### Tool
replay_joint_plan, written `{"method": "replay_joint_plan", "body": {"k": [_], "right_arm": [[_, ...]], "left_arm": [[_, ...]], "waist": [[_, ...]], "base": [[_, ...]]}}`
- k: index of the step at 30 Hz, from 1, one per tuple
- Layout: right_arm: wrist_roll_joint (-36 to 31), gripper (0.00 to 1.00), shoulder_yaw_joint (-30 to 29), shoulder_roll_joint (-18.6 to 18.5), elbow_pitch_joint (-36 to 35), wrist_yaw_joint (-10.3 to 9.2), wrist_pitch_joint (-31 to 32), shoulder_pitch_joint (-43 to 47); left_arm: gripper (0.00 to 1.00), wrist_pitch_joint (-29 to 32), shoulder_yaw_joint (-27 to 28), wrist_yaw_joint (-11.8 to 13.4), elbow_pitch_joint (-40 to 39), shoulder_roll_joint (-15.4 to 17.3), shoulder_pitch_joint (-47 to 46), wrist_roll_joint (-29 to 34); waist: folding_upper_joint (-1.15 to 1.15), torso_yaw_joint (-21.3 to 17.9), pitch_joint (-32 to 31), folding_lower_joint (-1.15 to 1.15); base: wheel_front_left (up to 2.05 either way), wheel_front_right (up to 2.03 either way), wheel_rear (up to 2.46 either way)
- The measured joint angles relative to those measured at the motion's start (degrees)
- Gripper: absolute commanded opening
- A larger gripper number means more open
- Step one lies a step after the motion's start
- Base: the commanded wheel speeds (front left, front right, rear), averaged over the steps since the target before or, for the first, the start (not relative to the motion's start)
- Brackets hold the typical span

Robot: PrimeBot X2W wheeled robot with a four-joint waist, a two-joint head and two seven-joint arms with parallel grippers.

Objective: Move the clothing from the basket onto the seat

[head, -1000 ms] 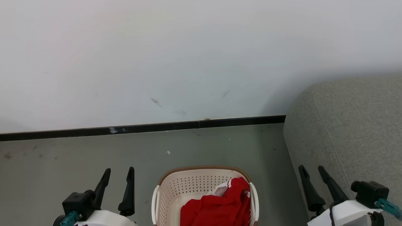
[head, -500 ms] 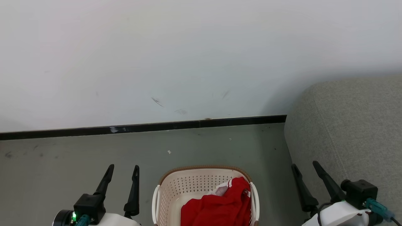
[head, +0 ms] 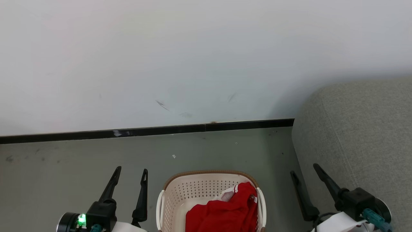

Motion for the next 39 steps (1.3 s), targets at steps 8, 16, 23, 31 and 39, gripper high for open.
{"method": "replay_joint_plan", "body": {"k": [8, 16, 23, 31, 39], "right_arm": [[0.0, 1.0, 0.0, 0.0, 0.0, 0.0, -0.1, 0.8], [0.7, 1.0, -1.7, 0.0, -0.1, 0.0, -0.1, 0.8], [1.3, 1.0, -2.2, 0.0, -0.3, 0.0, -0.1, 1.8], [2.0, 1.0, -3.6, 0.1, -0.9, 0.0, -0.1, 1.9], [2.0, 1.0, -3.6, 0.1, -1.2, 0.0, -0.1, 1.9]], "left_arm": [[1.0, 0.0, 0.4, 0.0, 1.7, -0.2, 0.0, -0.3], [1.0, 0.0, 2.0, -0.3, 3.6, -0.4, 0.0, -2.0], [1.0, 0.0, 2.6, -0.3, 4.6, -0.5, 0.0, -2.4], [1.0, 0.0, 2.8, -0.3, 5.0, -0.6, 0.0, -2.4], [1.0, 0.0, 3.0, -0.3, 5.2, -0.7, 0.0, -2.4]], "waist": [[0.0, -0.1, -0.3, 0.0], [0.0, -0.3, -0.9, -0.01], [0.0, -0.5, -1.2, -0.01], [0.0, -0.6, -1.3, -0.01], [0.0, -0.6, -1.1, -0.01]], "base": [[0.0, 0.0, 0.0], [0.0, 0.0, 0.0], [0.0, 0.0, 0.0], [0.0, 0.0, 0.0], [0.0, 0.0, 0.0]]}}
